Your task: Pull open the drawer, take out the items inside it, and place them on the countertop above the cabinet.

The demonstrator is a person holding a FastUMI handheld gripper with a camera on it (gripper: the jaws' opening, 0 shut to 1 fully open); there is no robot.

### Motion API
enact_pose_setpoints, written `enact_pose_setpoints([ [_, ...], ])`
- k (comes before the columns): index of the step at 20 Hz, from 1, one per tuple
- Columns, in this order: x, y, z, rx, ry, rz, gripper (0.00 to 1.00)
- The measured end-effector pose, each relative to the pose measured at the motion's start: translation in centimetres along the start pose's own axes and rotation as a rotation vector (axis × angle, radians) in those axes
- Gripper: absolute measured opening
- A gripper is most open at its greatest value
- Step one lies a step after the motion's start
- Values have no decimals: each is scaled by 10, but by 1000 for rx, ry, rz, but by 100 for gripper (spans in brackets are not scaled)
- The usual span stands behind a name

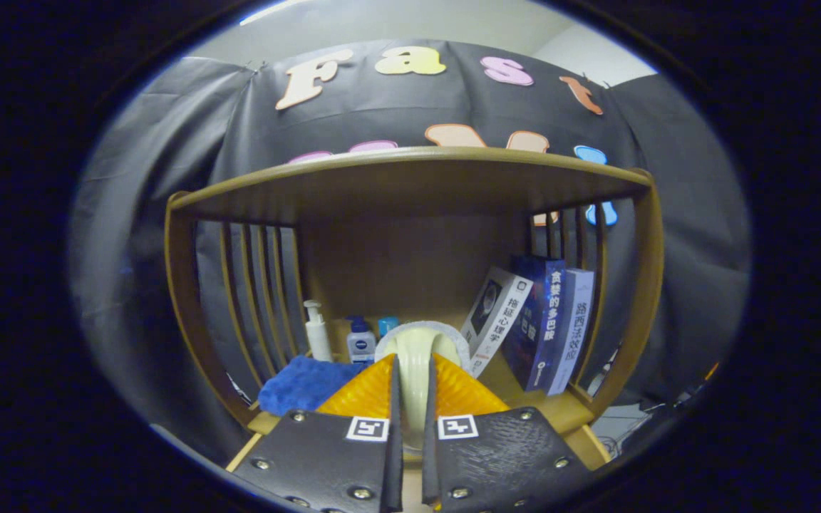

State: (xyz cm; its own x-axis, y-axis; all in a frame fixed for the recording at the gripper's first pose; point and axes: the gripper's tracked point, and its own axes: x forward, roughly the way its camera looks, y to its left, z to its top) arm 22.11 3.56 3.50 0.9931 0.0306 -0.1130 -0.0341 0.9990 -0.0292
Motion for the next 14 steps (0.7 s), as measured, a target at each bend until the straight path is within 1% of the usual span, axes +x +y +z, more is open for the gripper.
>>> enact_pose_setpoints([
  [1, 13, -1, -2, 6, 20, -4, 11],
  [3, 40, -8, -24, -1, 98, -33, 11],
  [5, 59, -4, -60, 9, 192, -25, 11],
  [6, 65, -7, -78, 14, 232, -34, 11],
  [9, 88, -11, -136, 68, 333, -41, 11],
  [10, 95, -10, -141, 86, 328, -27, 11],
  [12, 118, -12, -149, 122, 323, -26, 11],
  [13, 125, -11, -159, 142, 365, -21, 11],
  [14, 131, -13, -161, 163, 360, -22, 11],
])
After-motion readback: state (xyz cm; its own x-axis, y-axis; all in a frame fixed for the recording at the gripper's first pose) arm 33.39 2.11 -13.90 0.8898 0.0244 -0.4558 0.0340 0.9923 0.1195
